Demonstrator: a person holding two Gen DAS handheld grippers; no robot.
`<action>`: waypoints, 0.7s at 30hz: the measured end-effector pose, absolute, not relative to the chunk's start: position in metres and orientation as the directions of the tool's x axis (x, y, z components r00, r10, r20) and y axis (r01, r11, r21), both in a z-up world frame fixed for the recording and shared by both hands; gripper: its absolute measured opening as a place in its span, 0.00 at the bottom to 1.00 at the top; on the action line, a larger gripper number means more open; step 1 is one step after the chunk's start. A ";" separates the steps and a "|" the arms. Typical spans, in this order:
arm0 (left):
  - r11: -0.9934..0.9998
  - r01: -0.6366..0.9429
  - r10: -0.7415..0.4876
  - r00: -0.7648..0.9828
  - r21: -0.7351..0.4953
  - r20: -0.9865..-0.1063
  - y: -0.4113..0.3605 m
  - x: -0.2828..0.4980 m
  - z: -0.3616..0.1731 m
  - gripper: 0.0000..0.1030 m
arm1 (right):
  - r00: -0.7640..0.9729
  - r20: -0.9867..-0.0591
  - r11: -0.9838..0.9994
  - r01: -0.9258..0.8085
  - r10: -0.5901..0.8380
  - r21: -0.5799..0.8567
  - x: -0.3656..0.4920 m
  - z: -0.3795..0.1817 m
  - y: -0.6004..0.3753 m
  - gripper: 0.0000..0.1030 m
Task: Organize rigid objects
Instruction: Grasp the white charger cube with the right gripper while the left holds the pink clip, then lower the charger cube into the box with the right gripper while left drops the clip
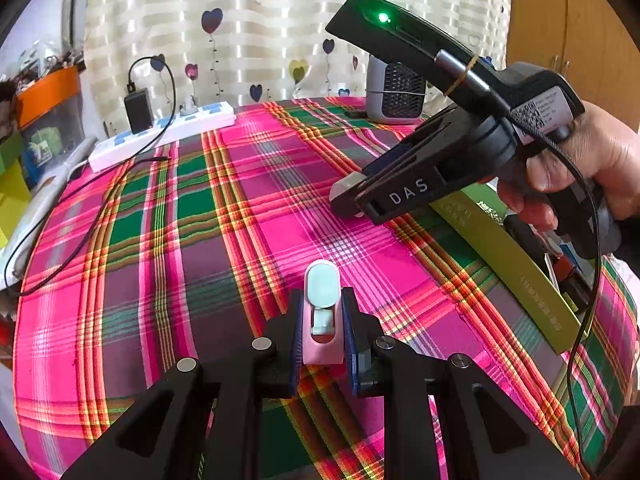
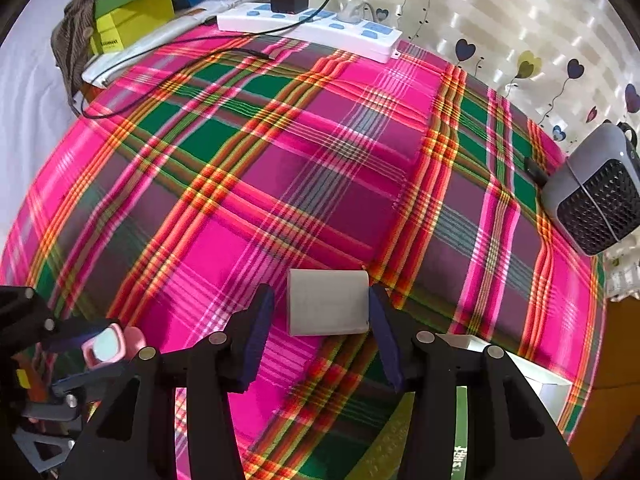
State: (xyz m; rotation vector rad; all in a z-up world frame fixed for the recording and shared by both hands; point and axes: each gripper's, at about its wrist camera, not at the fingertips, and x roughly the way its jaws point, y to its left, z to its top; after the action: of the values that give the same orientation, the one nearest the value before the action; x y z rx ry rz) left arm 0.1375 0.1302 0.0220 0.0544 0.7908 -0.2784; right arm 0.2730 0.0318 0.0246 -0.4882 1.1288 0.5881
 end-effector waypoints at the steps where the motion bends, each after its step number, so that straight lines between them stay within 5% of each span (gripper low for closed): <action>1: 0.962 0.266 -0.226 0.669 -0.056 -0.708 0.130 0.138 0.022 0.16 | 0.321 -0.930 0.750 -0.656 0.177 -0.084 0.272 0.025 0.032 0.41; 21: 0.967 0.250 -0.217 0.726 -0.044 -0.653 0.081 0.125 0.055 0.16 | 0.422 -0.845 0.761 -0.648 0.328 -0.028 0.209 0.086 -0.023 0.41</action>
State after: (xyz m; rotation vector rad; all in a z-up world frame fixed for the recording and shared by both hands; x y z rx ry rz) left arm 0.1251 0.0806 0.0553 0.0484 0.7141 -0.2571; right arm 0.2094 -0.0229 0.0860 -0.3790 0.9543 0.6290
